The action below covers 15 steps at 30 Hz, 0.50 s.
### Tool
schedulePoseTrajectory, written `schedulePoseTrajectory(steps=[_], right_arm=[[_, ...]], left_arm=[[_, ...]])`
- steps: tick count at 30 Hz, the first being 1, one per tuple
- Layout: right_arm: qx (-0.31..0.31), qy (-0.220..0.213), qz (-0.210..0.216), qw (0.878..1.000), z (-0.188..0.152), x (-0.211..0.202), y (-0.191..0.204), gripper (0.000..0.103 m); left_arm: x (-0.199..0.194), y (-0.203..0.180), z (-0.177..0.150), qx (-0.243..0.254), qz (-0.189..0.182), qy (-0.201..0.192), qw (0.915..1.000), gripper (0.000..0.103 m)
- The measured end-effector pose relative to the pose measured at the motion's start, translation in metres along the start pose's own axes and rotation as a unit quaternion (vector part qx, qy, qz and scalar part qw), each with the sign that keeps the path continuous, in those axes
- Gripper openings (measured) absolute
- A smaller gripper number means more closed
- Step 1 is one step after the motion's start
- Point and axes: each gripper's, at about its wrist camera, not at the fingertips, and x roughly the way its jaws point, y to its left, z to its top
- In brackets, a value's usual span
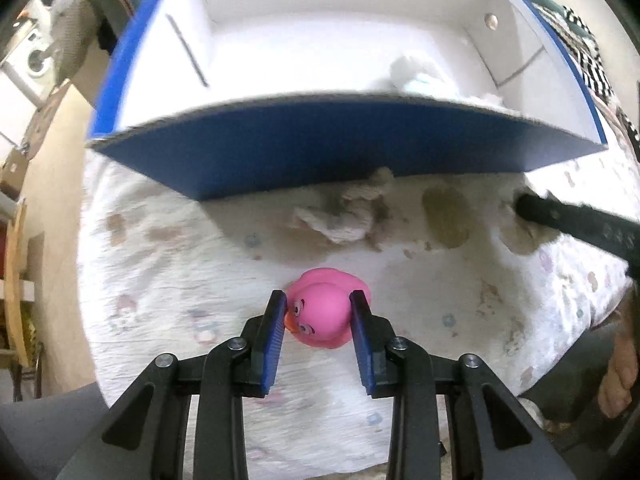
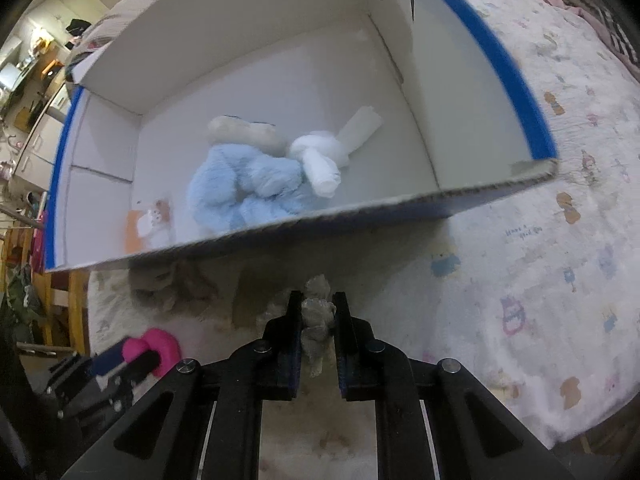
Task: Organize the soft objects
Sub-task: 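Carry the pink duck with the left tool into the box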
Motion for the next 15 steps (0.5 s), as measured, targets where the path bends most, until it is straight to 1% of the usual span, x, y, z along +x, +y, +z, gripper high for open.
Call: schedulePoseTrajectory(steps=[4, 7, 9, 13, 15], right_arm=[[-0.014, -0.006, 0.021, 1.0, -0.005, -0.016, 0.013, 0.015], [-0.023, -0.015, 0.038, 0.999, -0.008, -0.032, 0.02, 0.015], [-0.028, -0.02, 0.045, 0.998, -0.01, -0.043, 0.02, 0.015], [-0.037, -0.034, 0.057, 0.997, -0.009, -0.068, 0.02, 0.015], [-0.042, -0.044, 0.062, 0.996, -0.005, -0.077, 0.021, 0.015]], left_arm=[[-0.019, 0.01, 0.0, -0.01, 0.011, -0.027, 0.9995, 0.029], [-0.043, 0.017, -0.007, -0.022, 0.016, -0.051, 0.9983, 0.029], [-0.054, 0.026, -0.004, -0.035, 0.017, -0.062, 0.9974, 0.029], [-0.066, 0.029, 0.006, -0.057, 0.018, -0.077, 0.9952, 0.029], [-0.081, 0.029, 0.01, -0.062, 0.018, -0.09, 0.9938, 0.029]])
